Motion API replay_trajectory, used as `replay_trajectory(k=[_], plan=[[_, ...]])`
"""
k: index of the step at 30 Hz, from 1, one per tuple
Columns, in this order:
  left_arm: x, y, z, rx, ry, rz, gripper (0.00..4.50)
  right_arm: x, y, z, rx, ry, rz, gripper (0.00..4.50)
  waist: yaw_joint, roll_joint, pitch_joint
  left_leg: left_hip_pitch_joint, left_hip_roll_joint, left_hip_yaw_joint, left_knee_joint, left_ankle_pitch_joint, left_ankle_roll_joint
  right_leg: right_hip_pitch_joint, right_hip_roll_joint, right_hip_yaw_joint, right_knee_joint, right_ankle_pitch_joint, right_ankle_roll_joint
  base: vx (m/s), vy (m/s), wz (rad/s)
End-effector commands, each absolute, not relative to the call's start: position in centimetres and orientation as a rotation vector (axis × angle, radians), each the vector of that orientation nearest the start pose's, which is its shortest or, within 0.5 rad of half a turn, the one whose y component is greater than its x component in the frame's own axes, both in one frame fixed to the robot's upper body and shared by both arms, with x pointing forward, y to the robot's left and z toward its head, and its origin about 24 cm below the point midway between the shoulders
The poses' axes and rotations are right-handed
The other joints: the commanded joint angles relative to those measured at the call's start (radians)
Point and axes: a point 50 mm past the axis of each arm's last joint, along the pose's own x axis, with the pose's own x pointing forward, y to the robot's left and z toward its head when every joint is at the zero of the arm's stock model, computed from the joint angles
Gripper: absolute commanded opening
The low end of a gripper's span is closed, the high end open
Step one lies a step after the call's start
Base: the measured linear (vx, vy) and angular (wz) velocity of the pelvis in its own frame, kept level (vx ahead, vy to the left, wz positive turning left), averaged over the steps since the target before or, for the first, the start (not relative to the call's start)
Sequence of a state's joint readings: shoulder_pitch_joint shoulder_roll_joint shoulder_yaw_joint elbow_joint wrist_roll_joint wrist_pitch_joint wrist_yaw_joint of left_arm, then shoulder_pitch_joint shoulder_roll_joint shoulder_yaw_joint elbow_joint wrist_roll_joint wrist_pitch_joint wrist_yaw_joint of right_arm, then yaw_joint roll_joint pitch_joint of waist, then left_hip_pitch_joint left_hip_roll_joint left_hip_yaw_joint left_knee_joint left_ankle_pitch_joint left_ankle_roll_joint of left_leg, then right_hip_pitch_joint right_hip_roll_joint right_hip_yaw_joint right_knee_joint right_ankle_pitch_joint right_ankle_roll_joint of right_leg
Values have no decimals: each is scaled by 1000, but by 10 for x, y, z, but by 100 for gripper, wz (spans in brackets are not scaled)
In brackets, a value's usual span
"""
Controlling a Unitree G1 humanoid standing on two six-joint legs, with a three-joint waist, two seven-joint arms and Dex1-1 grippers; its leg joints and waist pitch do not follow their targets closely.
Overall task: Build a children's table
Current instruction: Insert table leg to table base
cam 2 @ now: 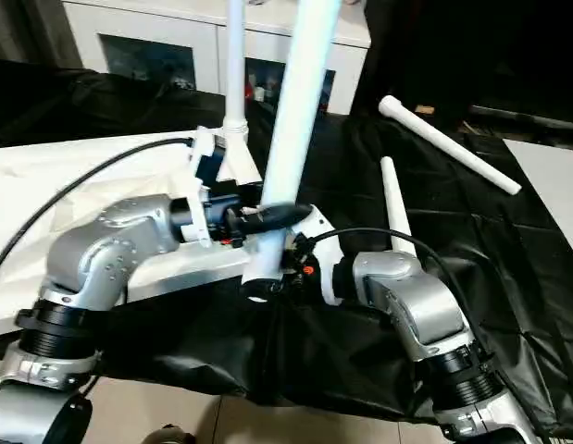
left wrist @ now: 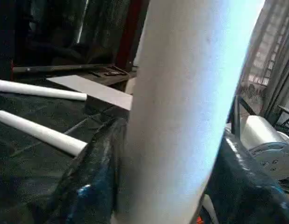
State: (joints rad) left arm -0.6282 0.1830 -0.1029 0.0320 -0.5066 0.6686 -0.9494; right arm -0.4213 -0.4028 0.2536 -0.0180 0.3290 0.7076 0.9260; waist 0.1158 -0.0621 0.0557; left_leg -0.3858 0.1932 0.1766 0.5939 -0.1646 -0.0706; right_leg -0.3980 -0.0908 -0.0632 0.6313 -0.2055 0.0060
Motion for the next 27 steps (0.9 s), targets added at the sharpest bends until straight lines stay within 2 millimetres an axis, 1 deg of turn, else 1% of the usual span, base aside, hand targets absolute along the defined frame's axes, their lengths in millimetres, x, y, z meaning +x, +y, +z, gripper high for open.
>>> replay_trajectory(k=[1,2,3,4,5,9,11,12,14,15,18,19,20,21,22,23,24,25,26,27], plan=[[303,61,164,-223,63,-1359,238,281,-114,91,-63,440,1179,269,4,-1,-71,19,33,-5,-64,-106,14,58,-50,43,-59,10,-222,0,0,0],[308,62,165,-225,60,-1318,247,282,-114,92,-65,436,1175,269,4,-3,-71,18,32,-5,-64,-108,15,58,-50,43,-60,8,-222,0,0,0],[310,63,165,-224,59,-1299,248,283,-114,92,-66,435,1173,269,5,-2,-70,19,33,-5,-64,-114,16,57,-50,43,-61,2,-221,0,0,0],[314,64,165,-224,65,-1264,248,283,-114,92,-67,433,1174,269,4,-3,-71,19,32,-5,-63,-115,16,59,-51,43,-61,-3,-216,0,0,0],[314,64,164,-225,65,-1261,214,283,-114,92,-67,432,1174,268,4,-2,-71,18,33,-6,-64,-109,15,58,-50,43,-60,-2,-215,0,0,0],[327,70,167,-284,78,-1142,200,285,-115,95,-61,413,1161,268,6,-4,-72,19,32,-6,-62,-117,15,58,-50,42,-61,-12,-215,0,0,0],[329,71,171,-315,68,-1127,194,286,-115,96,-59,408,1156,268,7,-3,-71,20,33,-6,-62,-122,14,56,-51,42,-62,-14,-220,0,0,0],[330,72,172,-325,63,-1123,194,286,-116,97,-62,405,1151,268,7,-5,-72,18,32,-7,-61,-119,14,59,-52,41,-60,-11,-221,0,0,0],[331,73,173,-339,63,-1113,194,287,-116,97,-71,400,1142,268,7,-2,-71,18,31,-6,-61,-116,16,58,-51,41,-61,-14,-220,0,0,0],[331,73,173,-339,63,-1113,194,287,-116,97,-72,400,1142,268,7,-3,-72,18,31,-6,-61,-117,15,58,-51,41,-61,-15,-219,0,0,0],[333,74,173,-362,70,-1091,194,290,-117,97,-93,376,1116,268,7,-3,-73,19,31,-6,-61,-106,19,58,-50,41,-60,1,-221,0,0,0],[333,74,173,-362,70,-1089,194,290,-117,97,-91,376,1116,303,7,-3,-73,18,32,-6,-60,-105,19,58,-51,41,-59,3,-222,0,0,0],[339,76,173,-374,94,-1020,194,294,-116,102,-36,358,1102,324,6,-4,-73,18,31,-6,-60,-106,20,58,-50,41,-60,2,-222,0,0,0],[342,77,173,-378,103,-994,194,295,-117,103,-16,353,1098,338,5,-4,-74,18,31,-7,-59,-110,20,57,-50,40,-59,0,-224,0,0,0],[347,80,172,-381,126,-930,194,297,-117,111,55,331,1103,341,5,-3,-72,18,30,-7,-59,-114,18,56,-49,40,-60,-5,-222,0,0,0],[347,80,172,-381,126,-929,192,297,-117,111,55,331,1103,350,5,-3,-72,20,31,-8,-60,-130,16,56,-51,40,-62,-27,-218,0,0,0],[350,82,172,-381,137,-897,190,297,-117,115,94,317,1108,362,5,-4,-72,19,29,-8,-60,-131,17,59,-51,40,-63,-34,-215,0,0,0],[350,82,172,-381,137,-897,188,297,-117,115,94,317,1108,374,7,-3,-72,20,31,-9,-61,-132,15,58,-52,40,-64,-42,-213,0,0,0],[355,86,172,-388,153,-849,188,297,-121,126,164,293,1131,374,7,-3,-72,20,29,-8,-60,-126,18,58,-48,41,-63,-27,-211,0,0,0],[356,88,173,-391,157,-844,187,301,-127,136,223,262,1124,381,7,-3,-74,20,30,-10,-60,-121,20,59,-49,40,-60,-20,-209,0,0,0]])
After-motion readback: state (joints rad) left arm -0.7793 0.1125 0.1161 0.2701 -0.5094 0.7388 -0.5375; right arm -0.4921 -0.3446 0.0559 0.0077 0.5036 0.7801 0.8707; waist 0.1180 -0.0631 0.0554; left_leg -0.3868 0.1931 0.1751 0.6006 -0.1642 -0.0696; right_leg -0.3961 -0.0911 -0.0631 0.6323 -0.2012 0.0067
